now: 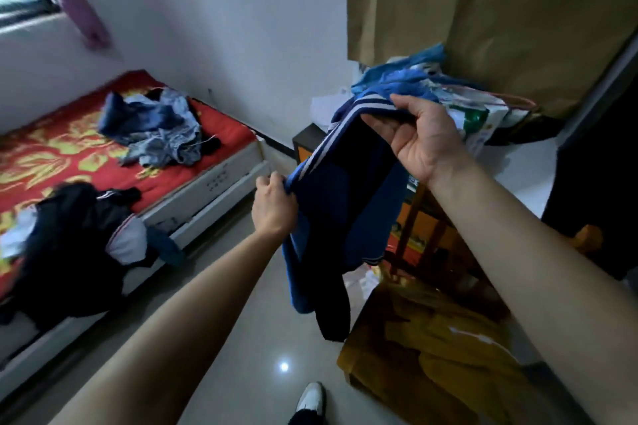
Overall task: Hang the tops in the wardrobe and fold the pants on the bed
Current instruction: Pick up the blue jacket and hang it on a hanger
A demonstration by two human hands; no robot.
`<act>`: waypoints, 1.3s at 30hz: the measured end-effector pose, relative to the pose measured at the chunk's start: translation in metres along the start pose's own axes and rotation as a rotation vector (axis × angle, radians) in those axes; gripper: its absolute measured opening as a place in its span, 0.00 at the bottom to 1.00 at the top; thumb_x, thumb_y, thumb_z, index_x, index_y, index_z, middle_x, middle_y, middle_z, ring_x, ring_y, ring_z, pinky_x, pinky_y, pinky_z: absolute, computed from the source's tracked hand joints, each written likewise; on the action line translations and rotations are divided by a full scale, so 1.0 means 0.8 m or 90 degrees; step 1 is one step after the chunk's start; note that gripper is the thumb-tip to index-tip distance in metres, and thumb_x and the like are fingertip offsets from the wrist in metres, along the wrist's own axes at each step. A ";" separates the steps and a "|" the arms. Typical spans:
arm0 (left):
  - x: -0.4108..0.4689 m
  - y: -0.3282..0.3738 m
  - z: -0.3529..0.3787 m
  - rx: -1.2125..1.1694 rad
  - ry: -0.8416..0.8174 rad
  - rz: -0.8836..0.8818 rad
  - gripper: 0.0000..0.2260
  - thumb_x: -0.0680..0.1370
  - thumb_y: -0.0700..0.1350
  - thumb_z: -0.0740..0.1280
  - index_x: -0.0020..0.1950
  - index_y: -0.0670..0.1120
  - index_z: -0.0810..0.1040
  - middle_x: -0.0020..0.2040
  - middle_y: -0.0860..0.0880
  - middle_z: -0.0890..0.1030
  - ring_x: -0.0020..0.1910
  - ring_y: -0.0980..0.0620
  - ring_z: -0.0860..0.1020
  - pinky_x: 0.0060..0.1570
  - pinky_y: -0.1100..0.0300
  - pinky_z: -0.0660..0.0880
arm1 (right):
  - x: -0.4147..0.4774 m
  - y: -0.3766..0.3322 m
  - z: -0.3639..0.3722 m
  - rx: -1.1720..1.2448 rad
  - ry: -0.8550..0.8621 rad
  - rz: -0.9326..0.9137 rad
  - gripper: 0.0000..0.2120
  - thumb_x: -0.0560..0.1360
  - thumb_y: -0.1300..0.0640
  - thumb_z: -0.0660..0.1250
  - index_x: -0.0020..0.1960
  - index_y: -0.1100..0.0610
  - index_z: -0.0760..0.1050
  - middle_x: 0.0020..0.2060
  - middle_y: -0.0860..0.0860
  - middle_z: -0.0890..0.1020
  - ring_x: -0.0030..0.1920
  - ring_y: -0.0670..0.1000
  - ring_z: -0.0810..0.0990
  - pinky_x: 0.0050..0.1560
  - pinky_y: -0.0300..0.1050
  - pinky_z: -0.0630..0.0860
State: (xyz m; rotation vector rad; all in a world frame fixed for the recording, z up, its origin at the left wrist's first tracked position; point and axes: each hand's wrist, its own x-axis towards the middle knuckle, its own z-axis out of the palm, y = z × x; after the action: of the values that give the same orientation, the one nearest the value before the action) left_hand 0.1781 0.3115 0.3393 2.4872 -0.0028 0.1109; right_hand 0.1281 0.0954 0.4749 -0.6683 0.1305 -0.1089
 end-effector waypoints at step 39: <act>-0.693 -0.437 -0.673 0.035 0.939 -0.276 0.03 0.75 0.45 0.64 0.45 0.53 0.72 0.39 0.51 0.79 0.38 0.54 0.77 0.40 0.66 0.73 | -0.494 0.710 0.517 -0.927 -0.855 0.271 0.06 0.72 0.61 0.72 0.43 0.64 0.78 0.34 0.61 0.83 0.33 0.57 0.83 0.41 0.54 0.84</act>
State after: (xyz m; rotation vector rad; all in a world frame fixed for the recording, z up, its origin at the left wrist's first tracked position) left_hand -0.4065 0.9017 0.5090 1.8290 1.1064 1.6605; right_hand -0.1640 0.8465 0.4764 -1.9891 -1.0517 0.9423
